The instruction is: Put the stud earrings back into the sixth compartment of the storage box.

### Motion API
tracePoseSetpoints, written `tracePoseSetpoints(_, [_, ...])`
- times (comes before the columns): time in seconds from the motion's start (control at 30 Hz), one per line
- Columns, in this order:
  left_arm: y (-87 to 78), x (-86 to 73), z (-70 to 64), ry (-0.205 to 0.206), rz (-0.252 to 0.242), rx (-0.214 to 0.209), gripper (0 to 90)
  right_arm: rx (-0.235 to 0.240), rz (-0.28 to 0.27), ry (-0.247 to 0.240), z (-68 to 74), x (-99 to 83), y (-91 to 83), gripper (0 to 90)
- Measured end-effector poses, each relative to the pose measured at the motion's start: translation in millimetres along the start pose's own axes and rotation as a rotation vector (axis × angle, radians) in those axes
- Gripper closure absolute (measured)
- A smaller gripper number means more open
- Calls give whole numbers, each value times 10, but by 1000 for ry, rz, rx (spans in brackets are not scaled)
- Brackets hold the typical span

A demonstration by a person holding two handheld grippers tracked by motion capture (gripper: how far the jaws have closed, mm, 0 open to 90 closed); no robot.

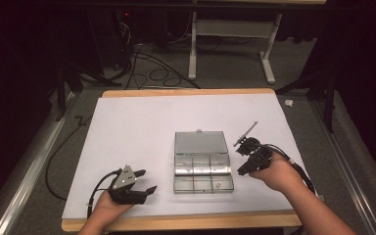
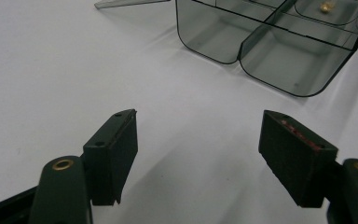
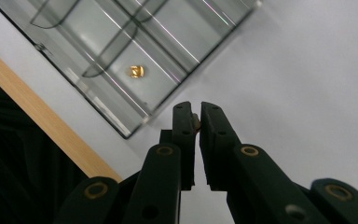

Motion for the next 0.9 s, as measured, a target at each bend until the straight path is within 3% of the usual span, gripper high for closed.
tracePoseSetpoints(0.2, [0,4,3,-1,-7,4,288,9,13,-11,144,132,3,858])
tracePoseSetpoints(0.27, [0,4,1,-4,-6,-1,288,7,14,-40,162,175,19,858])
tracePoseSetpoints(0.43, [0,4,0,-3,-6,-3,288,14,20,-53,197,246,104,858])
tracePoseSetpoints(0.47, [-1,5,0,-3,-7,-1,288,16,26,-75,188,255,127,858])
tracePoseSetpoints(0.57, [-6,4,1,-2,-7,-5,288,22,34,-65,233,273,185,858])
tracePoseSetpoints(0.73, [-5,5,-3,-1,-9,-5,288,34,64,-99,268,269,339,858])
tracePoseSetpoints(0.9, [-6,3,-1,0,-6,-6,288,45,79,-90,257,236,449,858])
Point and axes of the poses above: each handheld gripper's, and its own axes: y roughly forward along the jaws, x roughly out of its top, z roughly to its left, the point moved 10 cm from there along y, roughly forward along the jaws, and after that the axes turned 5 degrees about x, right-handed, at the moved point
